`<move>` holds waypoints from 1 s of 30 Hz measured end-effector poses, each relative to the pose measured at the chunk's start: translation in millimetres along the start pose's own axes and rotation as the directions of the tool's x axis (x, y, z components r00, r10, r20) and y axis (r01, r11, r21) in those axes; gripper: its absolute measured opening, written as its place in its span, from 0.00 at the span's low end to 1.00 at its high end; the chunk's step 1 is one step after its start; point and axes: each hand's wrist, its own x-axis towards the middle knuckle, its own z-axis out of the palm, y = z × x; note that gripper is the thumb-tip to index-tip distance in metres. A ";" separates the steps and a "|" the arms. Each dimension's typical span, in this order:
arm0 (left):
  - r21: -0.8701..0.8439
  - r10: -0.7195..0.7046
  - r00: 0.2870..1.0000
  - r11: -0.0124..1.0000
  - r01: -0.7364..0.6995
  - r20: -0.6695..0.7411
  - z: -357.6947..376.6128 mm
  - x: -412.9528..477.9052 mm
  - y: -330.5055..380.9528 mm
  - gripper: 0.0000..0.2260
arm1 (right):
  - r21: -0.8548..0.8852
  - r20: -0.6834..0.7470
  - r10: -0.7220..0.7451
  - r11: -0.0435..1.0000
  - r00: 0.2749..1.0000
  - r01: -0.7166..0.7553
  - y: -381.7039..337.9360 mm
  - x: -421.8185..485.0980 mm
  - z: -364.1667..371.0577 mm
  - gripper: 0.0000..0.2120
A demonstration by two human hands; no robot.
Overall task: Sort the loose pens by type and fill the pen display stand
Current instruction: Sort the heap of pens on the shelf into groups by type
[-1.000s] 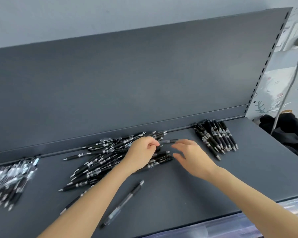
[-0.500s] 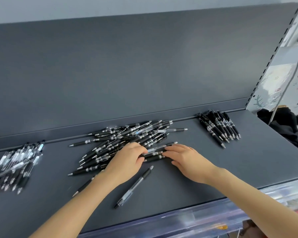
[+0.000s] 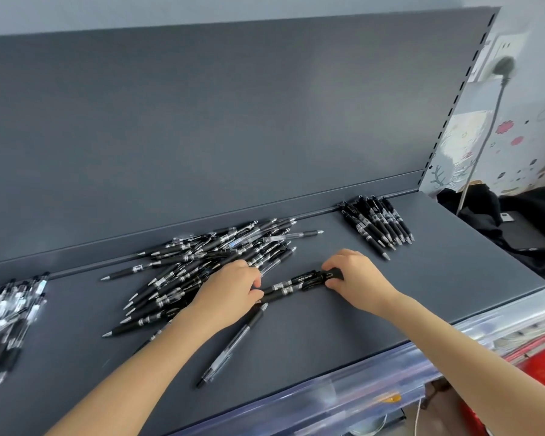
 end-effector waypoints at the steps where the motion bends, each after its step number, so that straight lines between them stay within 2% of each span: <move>1: 0.019 -0.008 1.000 1.000 0.008 0.027 -0.5 0.5 -2.2 0.05 | 0.008 0.002 0.008 1.000 1.000 -0.009 0.6 0.8 -0.6 0.12; 4: 0.050 0.005 0.997 0.999 -0.009 0.078 -1.4 2.2 -6.2 0.05 | 0.057 0.021 0.026 0.998 0.999 -0.027 1.1 2.6 -3.2 0.09; 8: -0.021 0.067 0.996 0.998 -0.065 0.062 -0.1 8.5 8.2 0.09 | 0.099 0.041 0.033 0.994 0.999 -0.037 -3.3 5.6 -4.0 0.08; 11: 0.041 0.078 0.990 0.996 -0.083 0.117 2.7 16.4 23.3 0.12 | 0.161 0.019 0.038 0.986 0.999 -0.040 -6.1 6.6 -1.3 0.07; 16: 0.148 0.031 0.985 0.987 -0.057 0.172 0.9 27.1 32.8 0.05 | 0.251 -0.078 0.083 0.966 0.993 -0.061 -5.0 5.6 0.6 0.09; 18: 0.113 0.006 0.989 0.993 -0.023 0.150 1.6 30.1 31.5 0.03 | 0.262 -0.108 0.101 0.963 0.989 -0.069 -3.4 5.4 -0.2 0.10; 21: -0.012 -0.044 0.997 0.999 0.045 0.061 -0.2 31.0 21.4 0.12 | 0.249 -0.120 0.084 0.967 0.989 -0.052 -2.9 3.7 -1.1 0.11; 26: -0.191 -0.134 0.991 0.973 0.129 -0.012 -12.5 5.8 -6.2 0.17 | 0.168 -0.052 -0.075 0.982 0.996 0.083 -19.3 2.1 4.4 0.12; 30: -0.271 -0.183 0.980 0.950 0.155 -0.083 -17.4 -20.8 -24.5 0.18 | 0.092 0.040 -0.344 0.936 0.938 0.339 -50.8 2.2 12.7 0.14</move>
